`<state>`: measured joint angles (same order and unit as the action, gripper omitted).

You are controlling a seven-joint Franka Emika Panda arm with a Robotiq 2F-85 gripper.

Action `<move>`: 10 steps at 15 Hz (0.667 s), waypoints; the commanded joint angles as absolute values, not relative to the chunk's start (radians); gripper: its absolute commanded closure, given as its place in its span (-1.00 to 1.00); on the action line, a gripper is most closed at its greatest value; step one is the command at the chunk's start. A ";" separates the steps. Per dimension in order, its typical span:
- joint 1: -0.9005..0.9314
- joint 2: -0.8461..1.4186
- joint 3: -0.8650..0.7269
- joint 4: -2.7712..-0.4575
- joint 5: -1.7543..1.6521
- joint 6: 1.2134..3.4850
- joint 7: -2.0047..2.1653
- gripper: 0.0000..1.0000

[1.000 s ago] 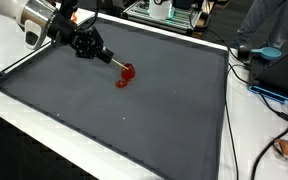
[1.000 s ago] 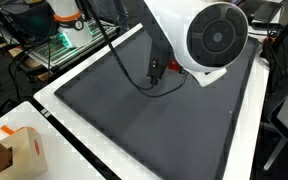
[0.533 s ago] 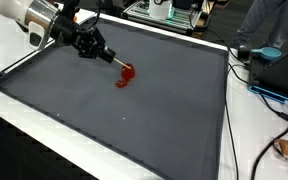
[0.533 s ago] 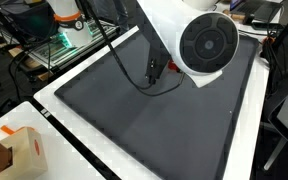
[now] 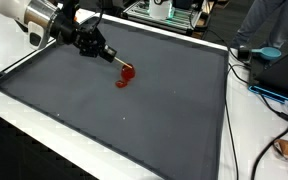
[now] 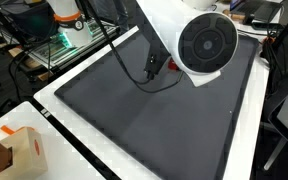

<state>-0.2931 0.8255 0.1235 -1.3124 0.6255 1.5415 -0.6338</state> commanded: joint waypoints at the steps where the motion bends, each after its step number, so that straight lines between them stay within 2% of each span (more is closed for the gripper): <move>1: -0.291 0.803 0.110 -1.314 0.650 1.510 -0.528 0.94; 10: -0.249 0.744 0.088 -1.276 0.621 1.495 -0.301 0.94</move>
